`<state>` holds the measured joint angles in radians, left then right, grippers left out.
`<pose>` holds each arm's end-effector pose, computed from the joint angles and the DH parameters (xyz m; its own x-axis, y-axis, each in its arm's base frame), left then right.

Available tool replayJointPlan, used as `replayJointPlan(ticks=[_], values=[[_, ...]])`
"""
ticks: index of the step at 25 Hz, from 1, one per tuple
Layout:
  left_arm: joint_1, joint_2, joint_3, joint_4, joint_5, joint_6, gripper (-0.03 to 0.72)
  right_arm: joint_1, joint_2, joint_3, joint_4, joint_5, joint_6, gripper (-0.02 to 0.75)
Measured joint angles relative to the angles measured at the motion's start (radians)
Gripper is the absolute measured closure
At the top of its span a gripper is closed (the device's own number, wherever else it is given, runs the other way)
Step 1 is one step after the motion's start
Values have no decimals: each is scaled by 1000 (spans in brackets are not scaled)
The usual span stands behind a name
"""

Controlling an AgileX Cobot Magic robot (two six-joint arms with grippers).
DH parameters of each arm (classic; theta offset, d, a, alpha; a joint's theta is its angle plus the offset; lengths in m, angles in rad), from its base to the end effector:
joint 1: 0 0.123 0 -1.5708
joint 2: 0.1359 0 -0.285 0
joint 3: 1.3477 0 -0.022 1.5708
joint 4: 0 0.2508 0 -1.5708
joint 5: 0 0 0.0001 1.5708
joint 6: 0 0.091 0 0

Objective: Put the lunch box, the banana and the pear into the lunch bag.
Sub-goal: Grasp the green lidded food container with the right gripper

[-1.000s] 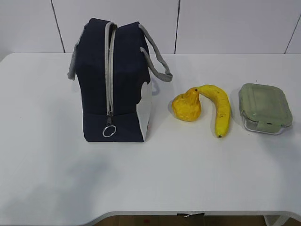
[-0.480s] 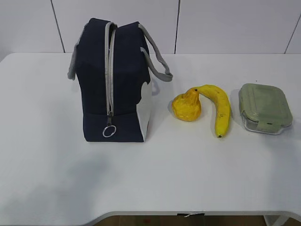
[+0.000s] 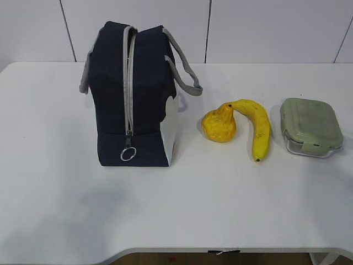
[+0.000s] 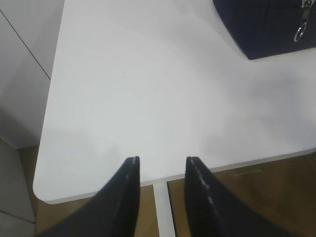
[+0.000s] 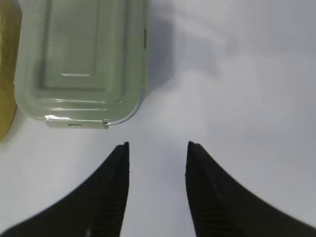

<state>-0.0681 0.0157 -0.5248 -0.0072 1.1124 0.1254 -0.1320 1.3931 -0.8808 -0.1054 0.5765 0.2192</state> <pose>-0.0075 -0.0001 0.2801 -0.4797 0.1549 -0.8637 0.1331 0.9857 0.1029 0.2716 -0.0413 0.2479 -0.8054 0.2382 -0.5428 0.2695 0.9627 0.0227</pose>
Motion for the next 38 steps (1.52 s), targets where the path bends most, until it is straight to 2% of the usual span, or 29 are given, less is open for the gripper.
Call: replayJointPlan(ticks=[7, 13, 18, 28, 31, 38], values=[[0, 0, 0, 0, 0, 0, 452, -5, 45, -6, 53, 0, -4, 447], [0, 0, 0, 0, 0, 0, 452, -61, 71, -8, 146, -19, -20, 456], [0, 0, 0, 0, 0, 0, 452, -68, 106, -14, 189, -25, -57, 476], [0, 0, 0, 0, 0, 0, 452, -87, 206, -135, 272, -14, -176, 478], [0, 0, 0, 0, 0, 0, 452, -128, 222, -163, 376, -11, -255, 478], [0, 0, 0, 0, 0, 0, 451, -236, 288, -172, 771, 25, -589, 478]])
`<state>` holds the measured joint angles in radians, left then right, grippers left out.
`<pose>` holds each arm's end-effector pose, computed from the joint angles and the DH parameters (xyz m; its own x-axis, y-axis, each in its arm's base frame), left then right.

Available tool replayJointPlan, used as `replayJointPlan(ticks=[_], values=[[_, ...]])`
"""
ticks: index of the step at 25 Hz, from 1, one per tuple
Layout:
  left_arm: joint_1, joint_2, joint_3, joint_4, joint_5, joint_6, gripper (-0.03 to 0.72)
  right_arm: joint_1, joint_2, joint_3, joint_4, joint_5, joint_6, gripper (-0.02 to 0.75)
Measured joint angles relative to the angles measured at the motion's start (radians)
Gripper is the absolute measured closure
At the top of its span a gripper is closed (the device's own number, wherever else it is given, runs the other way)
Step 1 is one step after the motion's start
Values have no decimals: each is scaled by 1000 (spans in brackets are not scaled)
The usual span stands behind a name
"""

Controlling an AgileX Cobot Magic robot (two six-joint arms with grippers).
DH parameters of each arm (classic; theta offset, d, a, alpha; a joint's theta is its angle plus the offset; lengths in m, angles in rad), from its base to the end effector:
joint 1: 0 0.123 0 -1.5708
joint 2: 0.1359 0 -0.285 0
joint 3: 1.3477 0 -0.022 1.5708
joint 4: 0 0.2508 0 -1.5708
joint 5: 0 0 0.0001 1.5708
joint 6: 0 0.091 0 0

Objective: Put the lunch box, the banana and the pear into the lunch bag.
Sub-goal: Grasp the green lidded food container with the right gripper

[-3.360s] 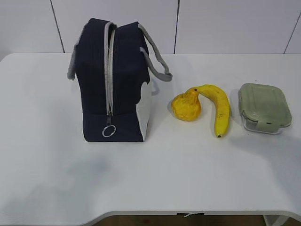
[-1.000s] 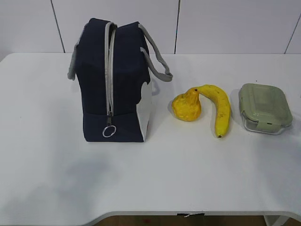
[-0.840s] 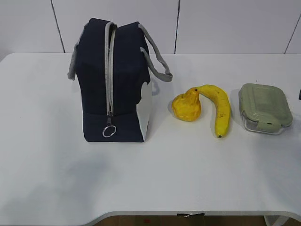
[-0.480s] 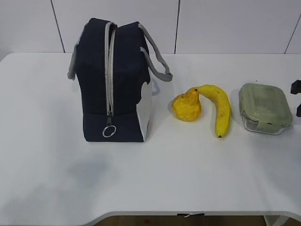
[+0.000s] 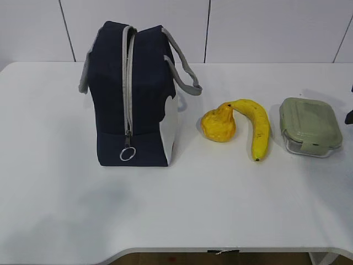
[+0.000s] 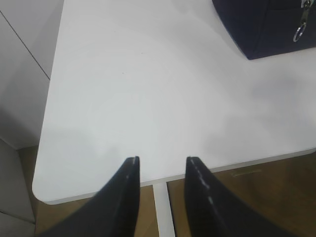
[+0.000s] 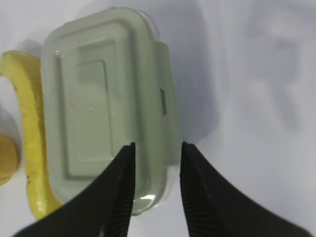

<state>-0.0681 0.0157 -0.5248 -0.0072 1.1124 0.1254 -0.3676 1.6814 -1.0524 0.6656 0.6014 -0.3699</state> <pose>-0.0075 -0.0001 0.2801 -0.4797 0.1549 -0.8637 0.1331 0.9857 0.1029 0.3279 -0.0921 0.2155 -0.7518 0.4935 -0.4373 0.3304 0.8559 0.3979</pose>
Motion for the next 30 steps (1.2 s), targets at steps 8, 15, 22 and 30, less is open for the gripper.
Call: replayJointPlan(ticks=[8, 15, 22, 30], values=[[0, 0, 0, 0, 0, 0, 450, -57, 66, -51, 211, 89, -337, 478], [0, 0, 0, 0, 0, 0, 449, -65, 92, -106, 159, 128, -374, 447], [0, 0, 0, -2, 0, 0, 448, -65, 126, -106, 177, 139, -373, 310], [0, 0, 0, -3, 0, 0, 448, -65, 131, -106, 247, 162, -370, 330]])
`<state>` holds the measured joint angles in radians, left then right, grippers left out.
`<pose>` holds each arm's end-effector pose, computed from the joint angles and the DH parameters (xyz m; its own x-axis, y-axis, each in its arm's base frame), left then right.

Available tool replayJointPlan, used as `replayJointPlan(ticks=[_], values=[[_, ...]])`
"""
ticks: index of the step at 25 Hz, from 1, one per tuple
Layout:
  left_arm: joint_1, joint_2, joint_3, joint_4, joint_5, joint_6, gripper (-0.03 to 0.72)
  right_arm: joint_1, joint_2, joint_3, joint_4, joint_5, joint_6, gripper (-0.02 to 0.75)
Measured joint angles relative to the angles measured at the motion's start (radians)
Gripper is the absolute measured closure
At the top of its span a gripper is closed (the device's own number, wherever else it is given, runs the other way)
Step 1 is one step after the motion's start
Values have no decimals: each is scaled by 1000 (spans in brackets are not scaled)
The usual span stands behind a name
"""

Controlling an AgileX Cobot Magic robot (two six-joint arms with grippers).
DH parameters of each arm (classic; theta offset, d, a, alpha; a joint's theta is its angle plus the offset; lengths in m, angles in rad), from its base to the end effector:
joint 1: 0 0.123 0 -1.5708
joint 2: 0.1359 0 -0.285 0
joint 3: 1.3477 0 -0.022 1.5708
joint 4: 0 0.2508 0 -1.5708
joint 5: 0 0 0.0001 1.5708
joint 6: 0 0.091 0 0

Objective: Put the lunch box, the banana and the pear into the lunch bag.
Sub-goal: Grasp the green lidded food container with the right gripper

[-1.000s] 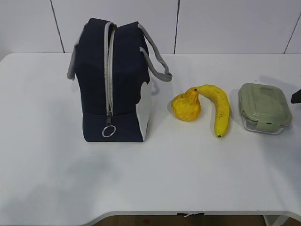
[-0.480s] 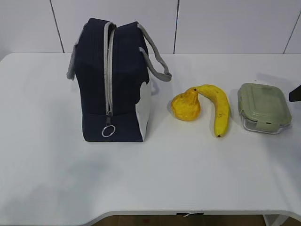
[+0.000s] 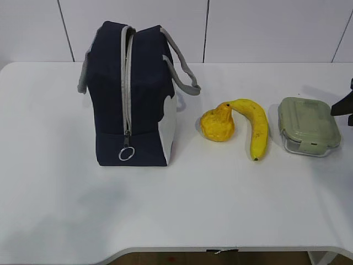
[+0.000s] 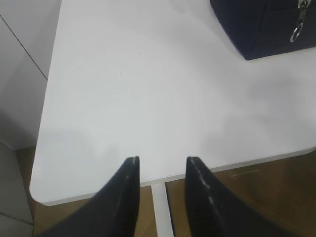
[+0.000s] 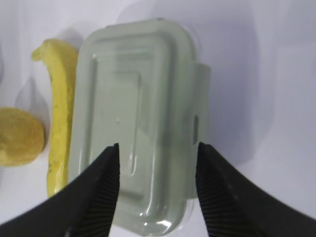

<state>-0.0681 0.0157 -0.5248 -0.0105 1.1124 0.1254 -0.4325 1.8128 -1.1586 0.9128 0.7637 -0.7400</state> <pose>-0.0075 -0.0003 0.2801 -0.4796 0.1534 -0.8640 0.1350 0.9858 0.1002 0.3507 -0.1070 0.2040 -0.8063 0.3829 -0.4508 0.1334 0.8603 0.4921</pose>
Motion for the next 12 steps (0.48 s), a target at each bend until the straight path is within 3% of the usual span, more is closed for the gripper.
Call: replayJointPlan(ticks=[6, 12], values=[[0, 0, 0, 0, 0, 0, 448, 0, 0, 0, -26, 48, -40, 337], [-5, 0, 0, -3, 0, 0, 448, -1, 2, 0, -34, 51, -60, 211]])
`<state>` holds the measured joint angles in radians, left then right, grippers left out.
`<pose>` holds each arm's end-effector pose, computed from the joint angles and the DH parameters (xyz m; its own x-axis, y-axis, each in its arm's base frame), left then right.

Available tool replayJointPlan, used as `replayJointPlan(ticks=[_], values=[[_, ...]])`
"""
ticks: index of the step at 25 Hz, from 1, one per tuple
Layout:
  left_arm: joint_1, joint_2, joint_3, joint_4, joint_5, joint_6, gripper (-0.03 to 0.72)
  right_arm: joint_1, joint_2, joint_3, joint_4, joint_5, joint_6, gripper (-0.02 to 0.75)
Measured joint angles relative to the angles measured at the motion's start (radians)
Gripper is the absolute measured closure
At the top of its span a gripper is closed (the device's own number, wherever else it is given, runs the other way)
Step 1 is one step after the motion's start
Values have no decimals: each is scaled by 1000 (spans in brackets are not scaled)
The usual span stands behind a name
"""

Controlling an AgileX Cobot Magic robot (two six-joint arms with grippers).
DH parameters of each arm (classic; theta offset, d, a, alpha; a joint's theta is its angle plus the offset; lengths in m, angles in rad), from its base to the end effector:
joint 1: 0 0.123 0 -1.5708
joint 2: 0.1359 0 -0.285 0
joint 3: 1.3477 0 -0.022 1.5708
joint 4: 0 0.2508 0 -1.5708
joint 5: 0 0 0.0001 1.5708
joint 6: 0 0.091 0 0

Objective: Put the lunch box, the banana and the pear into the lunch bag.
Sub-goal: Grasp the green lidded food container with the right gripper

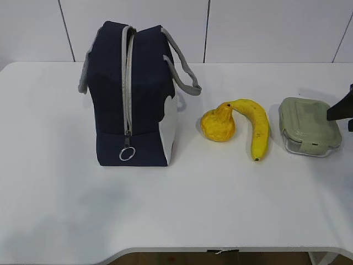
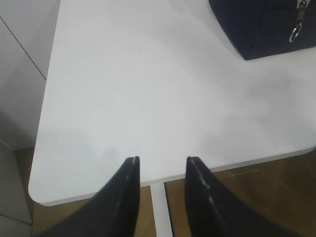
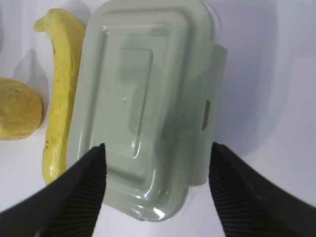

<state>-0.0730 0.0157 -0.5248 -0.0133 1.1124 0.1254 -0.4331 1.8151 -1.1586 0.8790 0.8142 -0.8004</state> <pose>-0.0075 -0.0005 0.2801 -0.4787 0.1545 -0.8643 0.1414 0.9851 0.0979 0.3469 -0.1042 0.2018 -0.8444 0.2917 -0.4494 0.0554 0.8818 0.4683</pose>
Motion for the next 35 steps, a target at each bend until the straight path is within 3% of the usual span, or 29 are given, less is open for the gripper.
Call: replayJointPlan(ticks=[25, 35], values=[[-2, 0, 0, -8, 0, 0, 448, -2, 200, -172, -28, 128, 25, 190], [-2, 0, 0, -10, 0, 0, 447, -51, 216, -192, -16, 157, 26, 190]])
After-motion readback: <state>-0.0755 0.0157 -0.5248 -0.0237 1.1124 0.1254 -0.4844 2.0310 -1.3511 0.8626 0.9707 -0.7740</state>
